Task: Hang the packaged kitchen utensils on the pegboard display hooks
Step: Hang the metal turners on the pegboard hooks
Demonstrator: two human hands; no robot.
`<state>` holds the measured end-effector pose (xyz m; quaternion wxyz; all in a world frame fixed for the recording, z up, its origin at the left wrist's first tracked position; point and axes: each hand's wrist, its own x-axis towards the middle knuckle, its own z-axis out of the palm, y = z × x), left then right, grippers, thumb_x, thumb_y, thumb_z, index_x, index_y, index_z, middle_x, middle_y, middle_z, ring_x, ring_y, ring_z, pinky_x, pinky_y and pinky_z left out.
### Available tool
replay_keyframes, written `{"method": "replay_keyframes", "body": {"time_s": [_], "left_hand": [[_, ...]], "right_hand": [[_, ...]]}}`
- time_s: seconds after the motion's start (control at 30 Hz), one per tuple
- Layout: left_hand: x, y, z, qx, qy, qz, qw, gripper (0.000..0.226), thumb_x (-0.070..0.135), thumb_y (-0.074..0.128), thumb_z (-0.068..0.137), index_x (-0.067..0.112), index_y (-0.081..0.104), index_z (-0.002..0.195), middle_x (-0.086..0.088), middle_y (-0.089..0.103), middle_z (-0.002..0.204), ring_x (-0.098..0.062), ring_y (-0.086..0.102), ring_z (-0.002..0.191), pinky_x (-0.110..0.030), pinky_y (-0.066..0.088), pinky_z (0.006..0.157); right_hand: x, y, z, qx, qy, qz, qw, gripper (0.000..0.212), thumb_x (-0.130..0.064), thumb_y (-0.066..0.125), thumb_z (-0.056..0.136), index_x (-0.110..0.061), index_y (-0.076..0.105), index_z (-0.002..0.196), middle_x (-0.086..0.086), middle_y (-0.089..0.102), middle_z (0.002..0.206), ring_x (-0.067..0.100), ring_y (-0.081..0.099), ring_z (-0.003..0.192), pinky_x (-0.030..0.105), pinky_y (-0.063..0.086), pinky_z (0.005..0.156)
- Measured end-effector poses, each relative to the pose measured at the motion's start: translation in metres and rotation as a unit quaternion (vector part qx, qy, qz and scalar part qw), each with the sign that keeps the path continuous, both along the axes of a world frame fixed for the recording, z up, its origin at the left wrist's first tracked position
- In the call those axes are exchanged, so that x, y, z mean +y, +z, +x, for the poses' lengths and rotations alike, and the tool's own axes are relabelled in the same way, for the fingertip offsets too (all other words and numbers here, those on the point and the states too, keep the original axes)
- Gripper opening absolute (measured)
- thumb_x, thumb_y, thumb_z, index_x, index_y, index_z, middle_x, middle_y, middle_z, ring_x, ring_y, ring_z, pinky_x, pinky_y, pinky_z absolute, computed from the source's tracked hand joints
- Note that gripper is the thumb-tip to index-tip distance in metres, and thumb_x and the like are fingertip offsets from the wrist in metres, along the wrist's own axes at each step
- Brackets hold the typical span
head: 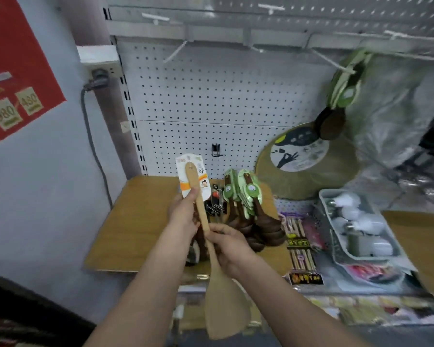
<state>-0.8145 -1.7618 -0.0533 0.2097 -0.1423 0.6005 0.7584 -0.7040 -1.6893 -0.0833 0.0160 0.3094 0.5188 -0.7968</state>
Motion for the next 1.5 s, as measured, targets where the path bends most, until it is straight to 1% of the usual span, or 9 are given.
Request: {"method": "replay_keyframes", "body": {"time_s": [0.13, 0.3, 0.5, 0.67, 0.77, 0.9, 1.03, 1.13, 1.5], "left_hand": [[0.066, 0.015, 0.078, 0.031, -0.028, 0.033, 0.999, 0.007, 0.023, 0.069, 0.095, 0.017, 0.069, 0.099, 0.000, 0.067, 0.087, -0.020, 0.058, 0.078, -0.030, 0.043, 0.061], [0.154, 0.027, 0.174, 0.048, -0.106, 0.047, 0.992, 0.007, 0.019, 0.067, 0.096, 0.013, 0.067, 0.101, -0.002, 0.066, 0.086, -0.018, 0.059, 0.075, -0.025, 0.047, 0.052], [0.250, 0.032, 0.262, 0.054, -0.207, 0.040, 0.976, 0.012, 0.024, 0.069, 0.095, 0.013, 0.063, 0.096, -0.002, 0.061, 0.071, -0.018, 0.055, 0.058, -0.024, 0.044, 0.045], [0.336, 0.037, 0.320, 0.057, -0.264, 0.058, 0.961, 0.006, 0.018, 0.067, 0.096, 0.013, 0.066, 0.096, 0.001, 0.061, 0.064, -0.013, 0.055, 0.049, -0.020, 0.042, 0.041], [0.386, 0.031, 0.351, 0.058, -0.301, 0.073, 0.949, 0.005, 0.013, 0.067, 0.096, 0.011, 0.067, 0.100, -0.002, 0.066, 0.076, -0.015, 0.059, 0.060, -0.022, 0.047, 0.047], [0.456, 0.027, 0.385, 0.046, -0.337, 0.086, 0.936, 0.006, 0.014, 0.070, 0.093, 0.013, 0.069, 0.099, 0.001, 0.068, 0.072, -0.011, 0.063, 0.056, -0.022, 0.048, 0.048], [0.532, 0.034, 0.410, 0.042, -0.356, 0.096, 0.929, 0.009, 0.017, 0.070, 0.094, 0.011, 0.071, 0.100, -0.001, 0.069, 0.079, -0.018, 0.062, 0.069, -0.028, 0.046, 0.057], [0.584, 0.045, 0.428, 0.037, -0.353, 0.097, 0.930, 0.003, 0.016, 0.070, 0.093, 0.015, 0.069, 0.091, -0.001, 0.067, 0.077, -0.018, 0.059, 0.067, -0.027, 0.041, 0.055], [0.734, 0.059, 0.501, 0.022, -0.384, 0.096, 0.918, 0.006, 0.011, 0.071, 0.091, 0.015, 0.069, 0.087, 0.000, 0.069, 0.074, -0.018, 0.060, 0.067, -0.028, 0.041, 0.060]], "right_hand": [[0.055, 0.003, 0.080, 0.019, -0.032, 0.022, 0.999, 0.013, -0.005, 0.063, 0.096, -0.013, 0.073, 0.102, 0.000, 0.069, 0.070, 0.010, 0.058, 0.055, 0.021, 0.045, 0.053], [0.126, 0.001, 0.179, 0.031, -0.123, 0.019, 0.992, 0.005, -0.020, 0.074, 0.090, -0.022, 0.077, 0.093, 0.003, 0.069, 0.079, 0.021, 0.059, 0.074, 0.031, 0.044, 0.067], [0.200, 0.009, 0.276, 0.059, -0.223, 0.018, 0.973, 0.008, -0.011, 0.067, 0.096, -0.008, 0.070, 0.102, 0.000, 0.065, 0.066, 0.008, 0.057, 0.050, 0.019, 0.043, 0.044], [0.259, 0.006, 0.340, 0.036, -0.286, 0.022, 0.957, 0.009, -0.015, 0.068, 0.096, -0.013, 0.074, 0.102, -0.002, 0.068, 0.070, 0.014, 0.060, 0.064, 0.026, 0.047, 0.059], [0.297, 0.001, 0.370, 0.020, -0.321, 0.011, 0.947, 0.006, -0.018, 0.068, 0.096, -0.016, 0.073, 0.099, -0.001, 0.066, 0.070, 0.015, 0.058, 0.064, 0.026, 0.045, 0.058], [0.361, 0.003, 0.402, 0.017, -0.357, 0.032, 0.933, 0.011, -0.026, 0.072, 0.093, -0.018, 0.075, 0.100, 0.002, 0.064, 0.078, 0.014, 0.056, 0.064, 0.025, 0.042, 0.055], [0.435, 0.019, 0.428, 0.007, -0.367, 0.054, 0.929, 0.016, -0.026, 0.071, 0.094, -0.017, 0.074, 0.107, 0.003, 0.067, 0.081, 0.017, 0.060, 0.065, 0.024, 0.044, 0.055], [0.491, 0.028, 0.443, 0.005, -0.372, 0.067, 0.926, 0.020, -0.026, 0.071, 0.094, -0.015, 0.073, 0.111, 0.010, 0.069, 0.087, 0.025, 0.060, 0.079, 0.028, 0.042, 0.058], [0.642, 0.039, 0.509, 0.035, -0.387, 0.041, 0.920, 0.017, -0.020, 0.068, 0.096, -0.014, 0.073, 0.111, 0.004, 0.075, 0.087, 0.017, 0.067, 0.074, 0.028, 0.053, 0.066]]}}
